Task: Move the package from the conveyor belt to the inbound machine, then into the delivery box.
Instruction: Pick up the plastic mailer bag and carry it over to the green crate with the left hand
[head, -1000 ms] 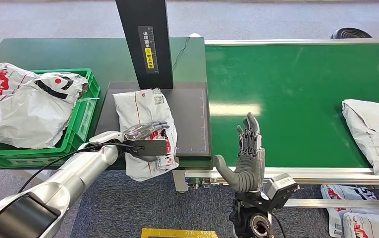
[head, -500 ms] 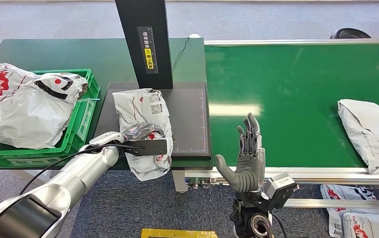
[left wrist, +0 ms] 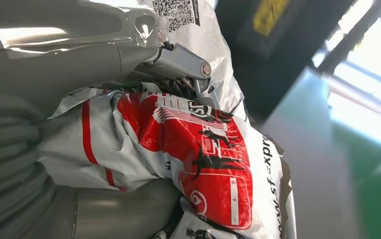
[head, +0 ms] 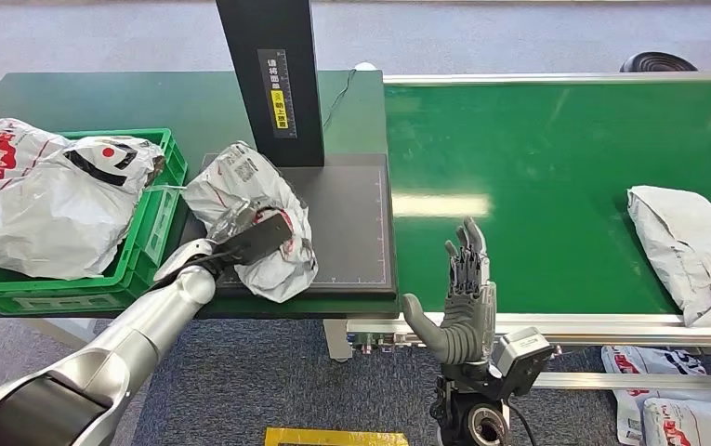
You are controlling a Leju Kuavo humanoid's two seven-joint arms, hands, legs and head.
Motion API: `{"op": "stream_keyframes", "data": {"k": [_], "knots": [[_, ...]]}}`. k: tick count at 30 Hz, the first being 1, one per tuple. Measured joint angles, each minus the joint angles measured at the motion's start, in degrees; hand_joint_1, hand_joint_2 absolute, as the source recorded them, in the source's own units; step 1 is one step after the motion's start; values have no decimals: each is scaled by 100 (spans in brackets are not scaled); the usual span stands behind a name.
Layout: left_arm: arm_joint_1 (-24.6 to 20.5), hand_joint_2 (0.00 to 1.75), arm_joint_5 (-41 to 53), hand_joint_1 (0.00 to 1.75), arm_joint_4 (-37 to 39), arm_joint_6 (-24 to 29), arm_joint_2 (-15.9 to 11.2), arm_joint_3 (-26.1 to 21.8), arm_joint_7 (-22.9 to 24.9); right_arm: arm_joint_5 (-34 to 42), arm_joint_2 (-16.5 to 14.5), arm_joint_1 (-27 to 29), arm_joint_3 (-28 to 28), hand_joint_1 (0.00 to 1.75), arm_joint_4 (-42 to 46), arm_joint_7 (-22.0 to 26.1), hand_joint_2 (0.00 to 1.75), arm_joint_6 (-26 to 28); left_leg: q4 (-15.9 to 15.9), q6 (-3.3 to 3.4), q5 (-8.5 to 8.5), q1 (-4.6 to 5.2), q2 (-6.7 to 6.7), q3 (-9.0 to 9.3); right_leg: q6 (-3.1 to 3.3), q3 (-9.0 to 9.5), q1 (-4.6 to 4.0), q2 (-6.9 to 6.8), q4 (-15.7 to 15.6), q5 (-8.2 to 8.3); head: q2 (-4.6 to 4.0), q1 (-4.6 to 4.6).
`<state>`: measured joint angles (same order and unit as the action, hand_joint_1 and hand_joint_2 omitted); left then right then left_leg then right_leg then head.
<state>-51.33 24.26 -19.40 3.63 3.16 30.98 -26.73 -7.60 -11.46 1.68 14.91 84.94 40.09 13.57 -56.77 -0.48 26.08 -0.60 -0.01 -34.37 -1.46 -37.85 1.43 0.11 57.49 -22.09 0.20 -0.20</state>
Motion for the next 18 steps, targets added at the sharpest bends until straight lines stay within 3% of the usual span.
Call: {"op": "stream_keyframes", "data": {"k": [6, 18], "knots": [[-11, 175, -581, 175, -307, 34, 9, -951, -167, 60, -3, -4, -2, 0, -31, 0, 175, 16, 0, 0, 1, 1, -1, -5, -1, -3, 1, -1, 0, -1, 0, 1], [-36, 175, -849, 175, -599, 18, 11, -1500, -317, 75, -22, -13, -2, 0, -52, -1, 175, 89, 0, 0, 1, 0, -1, -8, -1, -6, 0, -1, 0, -1, 0, 0]]}}
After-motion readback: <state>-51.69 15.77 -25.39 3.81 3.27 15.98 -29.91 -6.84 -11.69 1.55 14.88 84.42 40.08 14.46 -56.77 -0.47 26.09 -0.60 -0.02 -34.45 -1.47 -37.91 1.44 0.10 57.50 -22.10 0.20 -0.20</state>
